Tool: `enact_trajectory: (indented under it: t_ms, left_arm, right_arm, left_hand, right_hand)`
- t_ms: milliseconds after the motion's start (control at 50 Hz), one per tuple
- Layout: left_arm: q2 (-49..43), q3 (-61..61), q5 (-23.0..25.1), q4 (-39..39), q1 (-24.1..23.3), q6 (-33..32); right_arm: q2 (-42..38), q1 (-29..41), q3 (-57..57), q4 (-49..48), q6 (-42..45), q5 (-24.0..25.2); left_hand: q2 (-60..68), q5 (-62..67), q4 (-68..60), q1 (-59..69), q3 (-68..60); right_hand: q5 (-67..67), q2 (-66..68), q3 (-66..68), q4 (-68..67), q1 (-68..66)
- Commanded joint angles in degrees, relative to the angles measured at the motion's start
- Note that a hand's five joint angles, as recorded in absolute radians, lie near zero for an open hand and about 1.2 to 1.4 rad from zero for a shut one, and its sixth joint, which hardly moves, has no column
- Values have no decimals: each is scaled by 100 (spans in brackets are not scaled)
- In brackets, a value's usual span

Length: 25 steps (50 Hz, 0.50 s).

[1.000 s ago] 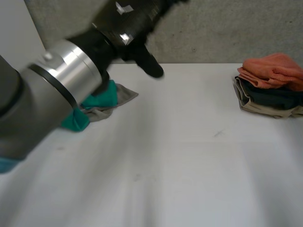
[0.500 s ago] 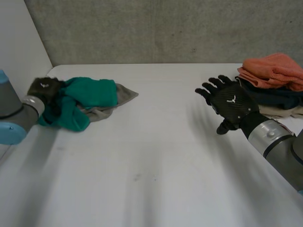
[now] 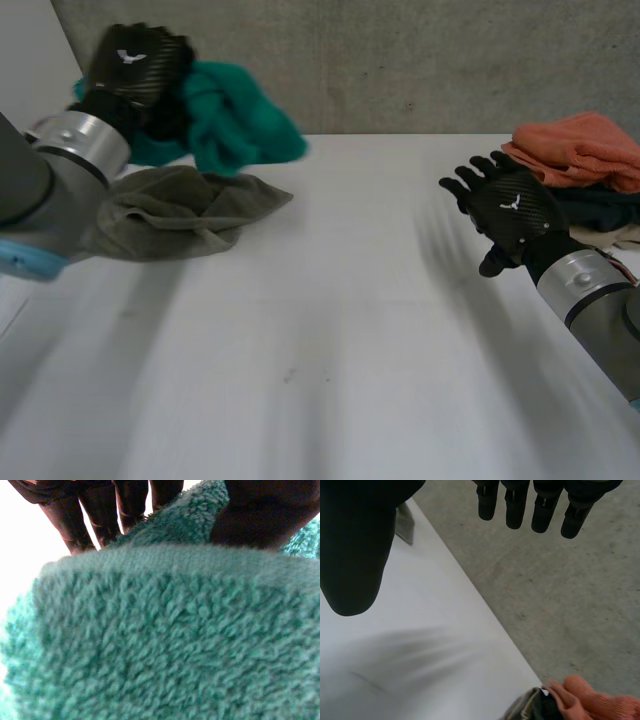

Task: Fold the laundry.

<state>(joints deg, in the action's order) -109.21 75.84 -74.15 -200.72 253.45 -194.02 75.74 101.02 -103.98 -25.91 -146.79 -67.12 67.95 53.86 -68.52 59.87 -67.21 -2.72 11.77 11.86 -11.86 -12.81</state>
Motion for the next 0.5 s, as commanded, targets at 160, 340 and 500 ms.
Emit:
enact_trajectory:
  t_ms: [160, 340, 500]
  left_arm:
    - [-1128, 581, 261, 191, -1966, -22]
    - [-1041, 634, 252, 806, -2001, -575]
    - [57, 1125, -195, 1421, -1966, -576]
  right_arm:
    - [204, 6, -61, 24, -95, -258]
    - [204, 15, 18, 375, -147, -214]
    - [222, 15, 606, 1824, -622, -205]
  left_hand:
    - [1205, 1614, -1148, 2013, -1279]
    - [-3500, -3091, 3557, -2692, 3426]
    - [-4058, -3649, 4114, -3250, 3983]
  right_hand:
    - [272, -177, -186, 186, 281]
    - [272, -177, -186, 186, 281]
    - [272, -177, -186, 186, 281]
